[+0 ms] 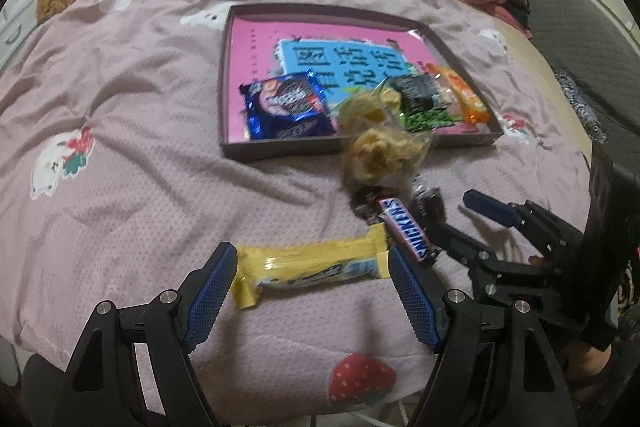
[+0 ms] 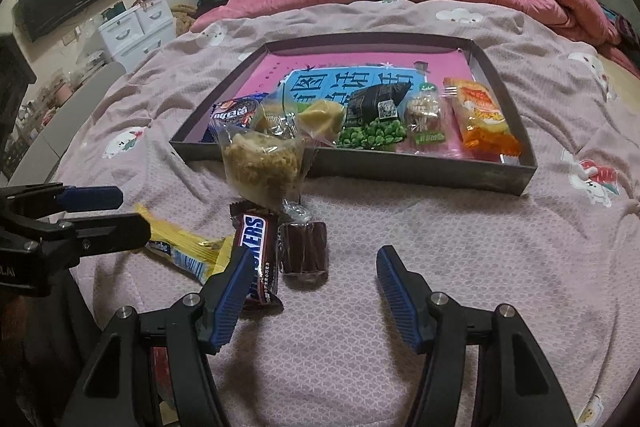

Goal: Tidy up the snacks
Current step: 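Pull both grippers back toward the Snickers bar and yellow wafer bar, then grasp the yellow wafer bar with the left gripper while the right grasps the dark wrapped snack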

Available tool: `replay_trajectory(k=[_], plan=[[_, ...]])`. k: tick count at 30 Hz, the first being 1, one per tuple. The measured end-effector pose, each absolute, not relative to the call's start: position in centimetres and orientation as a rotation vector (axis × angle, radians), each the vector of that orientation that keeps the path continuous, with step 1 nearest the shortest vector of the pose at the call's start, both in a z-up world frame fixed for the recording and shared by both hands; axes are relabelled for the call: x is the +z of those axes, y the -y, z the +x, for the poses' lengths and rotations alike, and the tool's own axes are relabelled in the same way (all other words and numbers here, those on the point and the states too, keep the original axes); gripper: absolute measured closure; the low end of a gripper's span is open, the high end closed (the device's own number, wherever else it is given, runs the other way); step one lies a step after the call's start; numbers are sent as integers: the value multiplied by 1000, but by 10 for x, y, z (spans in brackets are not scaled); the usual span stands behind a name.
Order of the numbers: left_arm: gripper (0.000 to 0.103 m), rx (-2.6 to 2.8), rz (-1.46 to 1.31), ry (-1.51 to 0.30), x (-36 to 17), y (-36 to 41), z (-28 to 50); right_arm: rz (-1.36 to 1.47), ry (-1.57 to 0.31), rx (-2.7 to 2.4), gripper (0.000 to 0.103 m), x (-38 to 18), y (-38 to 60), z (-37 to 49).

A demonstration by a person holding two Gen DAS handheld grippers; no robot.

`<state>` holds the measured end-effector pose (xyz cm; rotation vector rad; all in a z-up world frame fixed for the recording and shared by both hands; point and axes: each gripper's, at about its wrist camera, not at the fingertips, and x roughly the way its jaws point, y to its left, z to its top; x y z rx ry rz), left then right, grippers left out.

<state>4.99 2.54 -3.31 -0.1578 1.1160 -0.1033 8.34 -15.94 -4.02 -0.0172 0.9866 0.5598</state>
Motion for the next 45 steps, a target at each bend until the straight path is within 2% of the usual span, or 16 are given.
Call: replay_trajectory(k=[11,22,30,42,44,45], plan=[[24,-94,-205,-1170,-50,-39,49,-24,-994,561,43,-47,153,91],[24,-134,-287,-1186,-63,-44,52,-56,-1001,552,58,-54,149,95],[23,-147,-281,-1198,-72,-31,59,-60,-999,556,59,-58,148,97],[23,-156,-411,-1176,-78,-27,73,-48,-995,561,59,-60,148,99],[30,-165,-429,-1174,-78,-25,73,-48,-994,562,59,-60,148,99],[47,-171,-441,-1174,-78,-23,74,-48,-994,562,61,-60,148,99]])
